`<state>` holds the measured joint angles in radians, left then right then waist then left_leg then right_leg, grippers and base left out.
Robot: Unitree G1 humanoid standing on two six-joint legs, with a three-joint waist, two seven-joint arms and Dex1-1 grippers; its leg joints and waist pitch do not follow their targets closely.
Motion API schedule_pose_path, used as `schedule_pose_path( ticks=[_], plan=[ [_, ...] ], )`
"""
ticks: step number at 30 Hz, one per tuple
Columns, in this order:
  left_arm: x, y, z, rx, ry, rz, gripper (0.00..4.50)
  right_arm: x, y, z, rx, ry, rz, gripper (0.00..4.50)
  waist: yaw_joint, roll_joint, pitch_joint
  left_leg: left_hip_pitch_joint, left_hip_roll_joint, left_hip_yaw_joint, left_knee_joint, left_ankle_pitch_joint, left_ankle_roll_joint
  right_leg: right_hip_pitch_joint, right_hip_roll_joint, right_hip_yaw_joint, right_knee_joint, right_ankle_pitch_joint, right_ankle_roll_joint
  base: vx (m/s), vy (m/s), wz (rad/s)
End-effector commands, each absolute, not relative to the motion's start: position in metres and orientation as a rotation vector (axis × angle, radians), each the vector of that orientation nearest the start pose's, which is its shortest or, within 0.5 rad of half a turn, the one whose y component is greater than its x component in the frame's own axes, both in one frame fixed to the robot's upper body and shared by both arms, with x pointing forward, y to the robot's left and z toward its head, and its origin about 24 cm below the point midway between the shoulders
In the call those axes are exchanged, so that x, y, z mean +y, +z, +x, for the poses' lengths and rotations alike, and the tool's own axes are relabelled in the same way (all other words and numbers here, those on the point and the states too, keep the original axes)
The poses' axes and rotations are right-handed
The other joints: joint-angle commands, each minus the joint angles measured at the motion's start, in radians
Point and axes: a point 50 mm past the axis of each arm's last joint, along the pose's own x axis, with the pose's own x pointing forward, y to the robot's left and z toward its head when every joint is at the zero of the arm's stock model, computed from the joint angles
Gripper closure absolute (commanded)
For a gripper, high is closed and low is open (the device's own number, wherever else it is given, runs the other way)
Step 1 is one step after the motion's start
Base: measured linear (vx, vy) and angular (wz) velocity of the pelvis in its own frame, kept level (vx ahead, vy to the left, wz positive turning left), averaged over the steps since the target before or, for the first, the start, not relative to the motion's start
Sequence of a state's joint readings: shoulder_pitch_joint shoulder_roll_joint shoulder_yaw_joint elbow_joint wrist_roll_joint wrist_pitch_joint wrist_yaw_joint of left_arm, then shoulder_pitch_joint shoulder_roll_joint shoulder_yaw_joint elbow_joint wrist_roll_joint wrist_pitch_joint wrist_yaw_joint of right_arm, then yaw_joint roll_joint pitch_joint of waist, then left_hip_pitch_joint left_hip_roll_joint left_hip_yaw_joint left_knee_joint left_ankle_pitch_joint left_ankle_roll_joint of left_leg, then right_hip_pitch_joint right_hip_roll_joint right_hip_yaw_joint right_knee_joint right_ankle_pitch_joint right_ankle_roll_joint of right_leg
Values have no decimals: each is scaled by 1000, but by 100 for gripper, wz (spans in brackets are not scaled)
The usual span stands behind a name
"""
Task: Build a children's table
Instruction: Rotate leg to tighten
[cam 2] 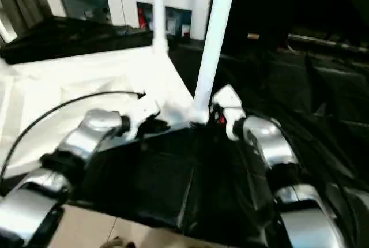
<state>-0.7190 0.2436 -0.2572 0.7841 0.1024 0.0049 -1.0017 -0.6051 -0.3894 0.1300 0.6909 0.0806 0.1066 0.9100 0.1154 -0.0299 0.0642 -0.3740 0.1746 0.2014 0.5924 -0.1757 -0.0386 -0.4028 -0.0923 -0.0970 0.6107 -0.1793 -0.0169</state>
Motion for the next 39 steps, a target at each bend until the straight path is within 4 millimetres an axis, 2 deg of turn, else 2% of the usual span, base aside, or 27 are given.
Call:
schedule_pose_path(
  ticks=[1,3,8,9,11,13,23,26,27,33,36,37,38,39],
  plan=[
    [94,68,334,260,-1318,415,450,-176,64,334,364,982,-266,12,7,-15,-70,12,72,-31,-68,-192,68,53,-85,60,-73,-236,-218,0,0,0],
    [95,69,333,256,-1334,410,450,-176,65,332,372,1010,-265,12,10,-13,-70,16,71,-28,-67,-192,67,49,-84,61,-74,-233,-222,0,0,0],
    [99,71,329,261,-1368,396,450,-173,64,325,396,1079,-246,12,23,-11,-70,16,72,-29,-69,-198,55,48,-85,62,-73,-239,-216,0,0,0],
    [100,71,328,262,-1368,396,450,-173,64,324,397,1082,-246,28,24,-11,-71,17,72,-29,-69,-196,53,48,-84,62,-73,-239,-215,0,0,0],
    [101,71,328,264,-1371,396,450,-173,63,323,406,1093,-240,28,25,-11,-72,16,72,-30,-68,-196,49,49,-85,62,-72,-232,-215,0,0,0],
    [101,71,327,266,-1374,396,450,-174,63,322,407,1094,-233,56,25,-10,-72,15,72,-31,-69,-195,47,50,-85,62,-72,-229,-212,0,0,0],
    [101,71,325,274,-1382,390,450,-173,62,319,405,1100,-204,140,26,-12,-72,15,70,-30,-68,-187,45,50,-85,62,-72,-232,-210,0,0,0],
    [101,71,325,277,-1385,388,450,-173,62,319,403,1097,-198,151,26,-11,-73,16,70,-30,-68,-187,46,50,-85,62,-72,-230,-210,0,0,0],
    [101,70,324,278,-1386,387,450,-173,62,319,403,1096,-197,169,26,-12,-73,16,70,-30,-67,-185,45,50,-85,61,-71,-228,-211,0,0,0],
    [102,68,322,294,-1396,382,450,-173,59,318,405,1083,-177,178,26,-13,-74,14,69,-29,-66,-170,53,51,-85,61,-69,-212,-214,0,0,0],
    [102,67,323,296,-1381,381,450,-172,54,320,412,1032,-135,179,25,-13,-73,15,69,-29,-66,-175,51,50,-85,61,-70,-223,-213,0,0,0],
    [98,61,332,317,-1253,395,450,-172,39,331,420,797,-18,179,23,-12,-73,17,70,-30,-68,-181,45,47,-85,62,-71,-231,-214,0,0,0],
    [95,59,336,325,-1198,400,450,-171,32,335,432,696,26,179,17,-13,-72,14,68,-31,-69,-190,41,45,-86,62,-72,-242,-216,0,0,0],
    [94,57,339,329,-1160,404,450,-170,27,337,443,626,55,179,8,-12,-70,17,65,-35,-73,-215,14,43,-87,60,-79,-295,-209,0,0,0]
  ],
)
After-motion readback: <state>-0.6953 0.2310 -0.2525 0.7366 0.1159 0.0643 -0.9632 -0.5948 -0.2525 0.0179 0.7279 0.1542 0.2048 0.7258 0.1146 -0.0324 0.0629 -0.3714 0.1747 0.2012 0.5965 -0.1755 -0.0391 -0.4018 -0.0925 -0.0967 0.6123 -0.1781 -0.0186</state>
